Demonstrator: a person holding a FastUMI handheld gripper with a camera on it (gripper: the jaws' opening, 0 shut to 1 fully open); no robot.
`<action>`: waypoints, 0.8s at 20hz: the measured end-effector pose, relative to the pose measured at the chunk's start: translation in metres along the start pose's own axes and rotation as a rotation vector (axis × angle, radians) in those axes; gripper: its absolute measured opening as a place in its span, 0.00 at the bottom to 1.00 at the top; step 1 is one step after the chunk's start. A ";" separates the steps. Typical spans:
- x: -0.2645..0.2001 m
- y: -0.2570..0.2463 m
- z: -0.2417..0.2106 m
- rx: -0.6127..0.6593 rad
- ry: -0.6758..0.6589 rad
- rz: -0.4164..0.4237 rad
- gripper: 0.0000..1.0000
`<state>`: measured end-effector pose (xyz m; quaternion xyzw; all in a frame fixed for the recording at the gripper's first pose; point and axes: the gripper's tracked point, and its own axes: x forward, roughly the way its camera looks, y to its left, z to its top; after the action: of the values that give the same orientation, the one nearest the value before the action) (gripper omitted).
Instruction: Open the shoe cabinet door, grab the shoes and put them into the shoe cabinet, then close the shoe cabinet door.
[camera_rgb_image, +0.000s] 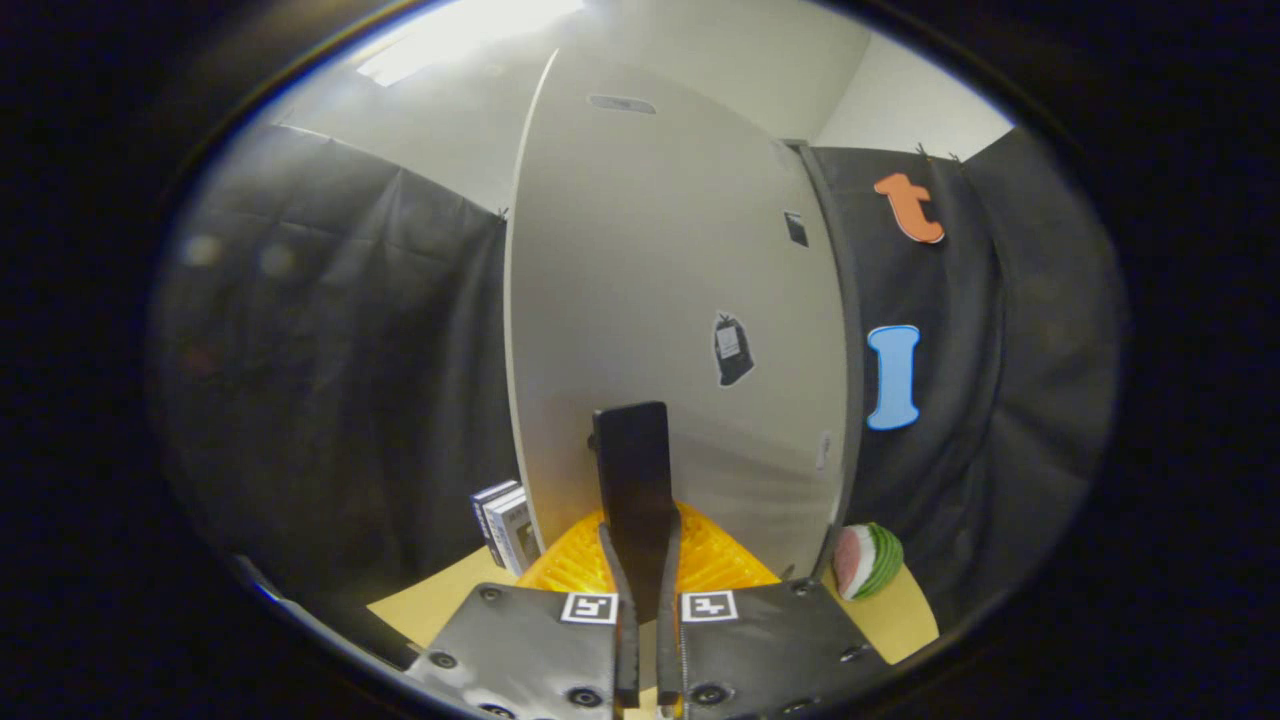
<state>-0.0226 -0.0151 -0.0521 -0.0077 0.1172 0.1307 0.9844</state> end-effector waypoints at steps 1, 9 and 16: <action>-0.009 -0.011 0.000 -0.002 0.005 -0.009 0.09; -0.051 -0.079 0.007 -0.020 0.006 -0.111 0.08; -0.065 -0.138 0.012 0.002 0.003 -0.176 0.06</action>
<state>-0.0451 -0.1643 -0.0279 -0.0173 0.1177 0.0437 0.9919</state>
